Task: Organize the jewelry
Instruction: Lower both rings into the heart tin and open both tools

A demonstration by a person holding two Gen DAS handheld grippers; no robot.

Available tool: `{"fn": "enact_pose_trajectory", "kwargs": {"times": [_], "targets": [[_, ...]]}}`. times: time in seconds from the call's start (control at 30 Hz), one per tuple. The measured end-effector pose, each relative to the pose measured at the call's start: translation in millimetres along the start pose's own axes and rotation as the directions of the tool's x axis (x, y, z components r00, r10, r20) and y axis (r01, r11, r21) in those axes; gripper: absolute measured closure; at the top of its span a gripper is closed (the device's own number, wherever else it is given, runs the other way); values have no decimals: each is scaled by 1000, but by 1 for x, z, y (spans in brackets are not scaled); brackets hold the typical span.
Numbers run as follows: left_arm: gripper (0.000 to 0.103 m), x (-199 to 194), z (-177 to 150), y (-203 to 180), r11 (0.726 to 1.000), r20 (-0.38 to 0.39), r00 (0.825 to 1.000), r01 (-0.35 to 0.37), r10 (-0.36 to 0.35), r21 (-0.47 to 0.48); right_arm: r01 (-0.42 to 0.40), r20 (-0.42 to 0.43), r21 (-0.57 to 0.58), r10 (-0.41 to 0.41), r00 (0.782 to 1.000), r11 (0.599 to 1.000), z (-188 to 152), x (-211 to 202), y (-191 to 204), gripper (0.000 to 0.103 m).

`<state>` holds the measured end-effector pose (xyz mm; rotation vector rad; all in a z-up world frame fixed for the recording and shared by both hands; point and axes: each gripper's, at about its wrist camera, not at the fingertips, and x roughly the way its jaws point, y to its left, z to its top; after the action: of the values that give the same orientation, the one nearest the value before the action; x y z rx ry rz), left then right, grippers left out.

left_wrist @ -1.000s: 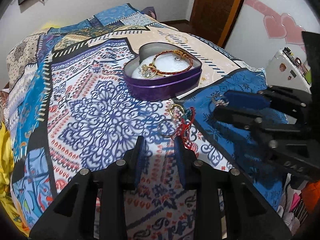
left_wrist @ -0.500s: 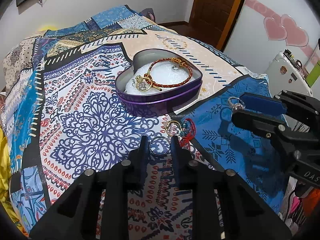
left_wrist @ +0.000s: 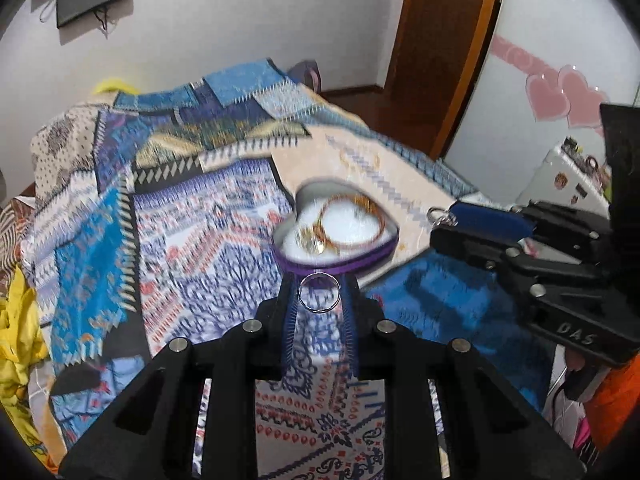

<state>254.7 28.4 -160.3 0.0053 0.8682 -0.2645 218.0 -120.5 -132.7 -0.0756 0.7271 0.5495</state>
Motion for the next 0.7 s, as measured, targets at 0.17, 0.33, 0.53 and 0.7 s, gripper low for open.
{"fn": "enact_pose_trajectory", "kwargs": {"times": [0.17, 0.33, 0.53, 0.7], "targets": [[82, -6, 16, 5, 1000, 49, 999, 8, -7, -20, 2, 37, -6, -2, 999, 1000, 16, -1, 1, 77], [82, -1, 25, 8, 999, 62, 998, 22, -20, -30, 4, 64, -12, -3, 998, 1000, 29, 1, 1, 77], [82, 13, 29, 9, 999, 53, 998, 37, -35, -27, 0, 61, -11, 1, 998, 1000, 36, 12, -2, 77], [82, 28, 28, 11, 998, 29, 998, 50, -49, -35, -6, 40, -10, 6, 999, 1000, 37, 23, -6, 77]]}}
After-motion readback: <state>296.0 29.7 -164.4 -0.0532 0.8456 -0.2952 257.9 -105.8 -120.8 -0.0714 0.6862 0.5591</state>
